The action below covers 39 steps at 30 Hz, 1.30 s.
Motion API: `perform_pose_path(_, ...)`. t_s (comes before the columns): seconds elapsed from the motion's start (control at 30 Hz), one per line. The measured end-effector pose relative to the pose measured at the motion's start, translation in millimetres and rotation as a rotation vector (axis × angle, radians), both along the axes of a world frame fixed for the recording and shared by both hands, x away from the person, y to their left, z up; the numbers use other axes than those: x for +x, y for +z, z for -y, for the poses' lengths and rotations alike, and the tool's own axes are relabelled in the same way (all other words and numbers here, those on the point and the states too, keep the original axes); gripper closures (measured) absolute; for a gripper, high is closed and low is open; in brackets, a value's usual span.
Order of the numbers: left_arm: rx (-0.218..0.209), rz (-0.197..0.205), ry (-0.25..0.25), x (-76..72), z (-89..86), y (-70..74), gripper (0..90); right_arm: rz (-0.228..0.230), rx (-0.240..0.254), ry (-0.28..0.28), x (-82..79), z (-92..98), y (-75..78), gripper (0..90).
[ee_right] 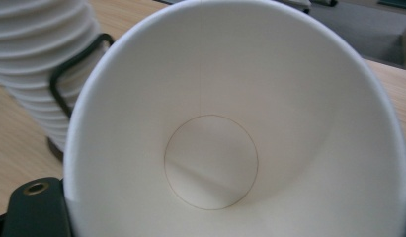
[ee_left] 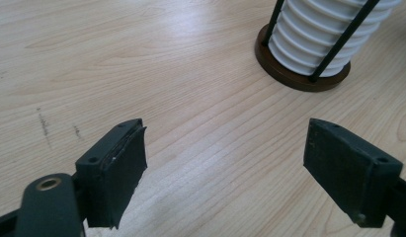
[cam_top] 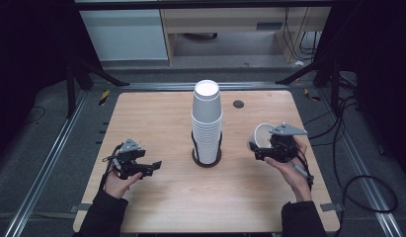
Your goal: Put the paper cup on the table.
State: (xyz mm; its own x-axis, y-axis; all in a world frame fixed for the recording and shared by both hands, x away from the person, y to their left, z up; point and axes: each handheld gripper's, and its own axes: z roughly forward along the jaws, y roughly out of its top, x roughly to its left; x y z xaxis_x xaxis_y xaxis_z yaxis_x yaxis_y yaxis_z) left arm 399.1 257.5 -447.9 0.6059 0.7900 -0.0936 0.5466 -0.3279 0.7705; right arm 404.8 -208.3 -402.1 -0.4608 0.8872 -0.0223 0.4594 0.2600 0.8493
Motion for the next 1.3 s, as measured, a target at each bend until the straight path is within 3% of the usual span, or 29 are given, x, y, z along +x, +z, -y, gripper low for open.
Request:
perform_pose_path(0.23, 0.011, -0.008, 0.009, 1.8, -2.2, -2.5, 16.0, -0.032, -0.05, -0.057, 15.9, 9.7, -1.5, 13.5)
perform_pose_path(0.4, 0.005, -0.009, 0.025, 2.7, -7.5, -1.9, 16.2, -0.11, -0.13, -0.107, 37.9, 13.5, -4.4, 13.3)
perform_pose_path(0.67, 0.014, -0.012, 0.028, 3.0, -8.5, -2.3, 16.7, -0.178, -0.153, -0.166, 58.2, 27.4, -9.0, 13.3)
perform_pose_path(0.93, 0.015, -0.009, 0.035, 2.5, -9.8, -1.3, 16.8, -0.239, -0.172, -0.2, 66.0, 35.9, -21.3, 13.2)
perform_pose_path(1.3, 0.024, -0.016, 0.033, 3.1, -9.4, -2.7, 16.8, -0.313, -0.213, -0.203, 69.6, 42.6, -38.0, 12.9)
